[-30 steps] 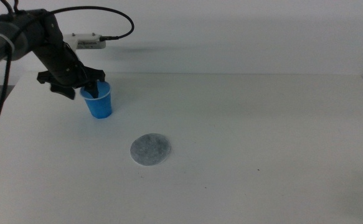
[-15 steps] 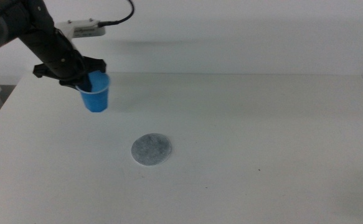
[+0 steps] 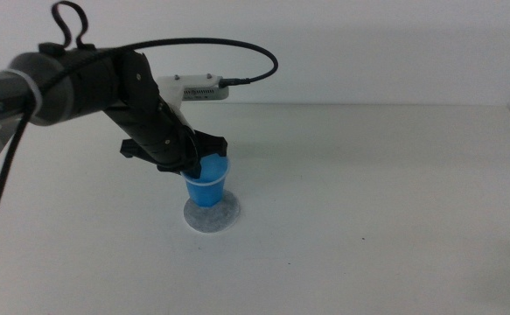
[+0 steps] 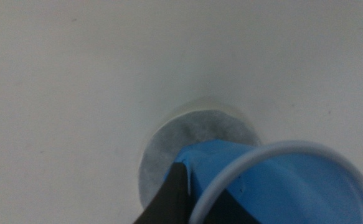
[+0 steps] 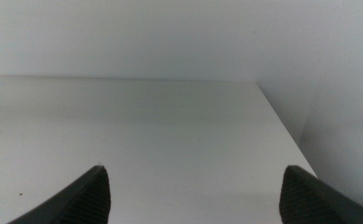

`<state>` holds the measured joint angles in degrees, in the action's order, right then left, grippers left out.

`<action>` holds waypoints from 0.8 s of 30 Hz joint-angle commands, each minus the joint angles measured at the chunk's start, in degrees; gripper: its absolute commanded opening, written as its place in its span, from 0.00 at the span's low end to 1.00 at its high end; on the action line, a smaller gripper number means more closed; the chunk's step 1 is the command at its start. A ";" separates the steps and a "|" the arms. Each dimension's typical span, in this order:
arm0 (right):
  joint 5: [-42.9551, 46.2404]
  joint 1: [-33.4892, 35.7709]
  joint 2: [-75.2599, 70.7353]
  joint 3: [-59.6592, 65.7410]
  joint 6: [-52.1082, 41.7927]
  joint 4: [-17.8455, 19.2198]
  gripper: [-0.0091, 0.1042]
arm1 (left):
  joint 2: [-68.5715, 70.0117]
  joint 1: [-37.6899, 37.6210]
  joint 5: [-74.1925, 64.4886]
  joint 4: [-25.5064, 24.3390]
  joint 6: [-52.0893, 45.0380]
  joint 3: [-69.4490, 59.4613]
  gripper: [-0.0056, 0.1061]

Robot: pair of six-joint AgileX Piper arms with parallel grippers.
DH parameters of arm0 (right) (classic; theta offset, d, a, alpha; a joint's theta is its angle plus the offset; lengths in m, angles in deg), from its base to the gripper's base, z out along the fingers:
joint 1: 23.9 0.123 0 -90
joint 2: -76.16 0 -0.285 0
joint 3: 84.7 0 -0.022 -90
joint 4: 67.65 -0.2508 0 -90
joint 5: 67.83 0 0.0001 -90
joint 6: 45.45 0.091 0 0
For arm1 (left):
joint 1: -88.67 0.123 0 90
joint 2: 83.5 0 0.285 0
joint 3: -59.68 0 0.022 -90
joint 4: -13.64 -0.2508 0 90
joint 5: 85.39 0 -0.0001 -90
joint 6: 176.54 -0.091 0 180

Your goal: Place an empty cup on a cup mat.

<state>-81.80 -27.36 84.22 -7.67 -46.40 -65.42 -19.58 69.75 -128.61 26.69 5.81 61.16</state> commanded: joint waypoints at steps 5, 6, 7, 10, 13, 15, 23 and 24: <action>0.51 0.15 -0.28 0.19 -0.23 0.39 0.90 | -2.34 -0.57 0.61 1.85 0.90 -0.15 0.08; 0.51 0.15 -0.28 0.19 -0.23 0.39 0.90 | -2.85 -0.57 0.30 1.85 0.90 -0.15 0.10; 0.51 0.15 -0.28 0.19 -0.23 0.39 0.90 | -3.15 -0.57 -0.13 1.85 0.76 -0.15 0.13; 0.51 0.15 -0.28 0.19 -0.23 0.39 0.90 | -3.41 -0.57 -0.63 1.34 0.59 -0.15 0.28; 0.51 0.15 -0.28 0.19 -0.23 0.39 0.90 | -3.28 -0.57 -0.63 1.34 0.50 -0.15 0.50; 0.51 0.15 -0.28 0.19 -0.23 0.39 0.90 | -2.79 -0.57 -0.63 0.98 0.24 -0.15 0.70; 0.51 0.15 -0.28 0.19 -0.23 0.39 0.90 | 7.44 3.91 -16.46 7.03 -8.86 3.15 0.89; 0.51 0.15 -0.28 0.19 -0.23 0.39 0.90 | 9.79 4.65 -18.07 6.57 -9.58 3.15 0.89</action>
<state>-81.80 -27.36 84.22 -7.67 -46.40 -65.42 -13.26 73.27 -142.42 32.68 -2.94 63.56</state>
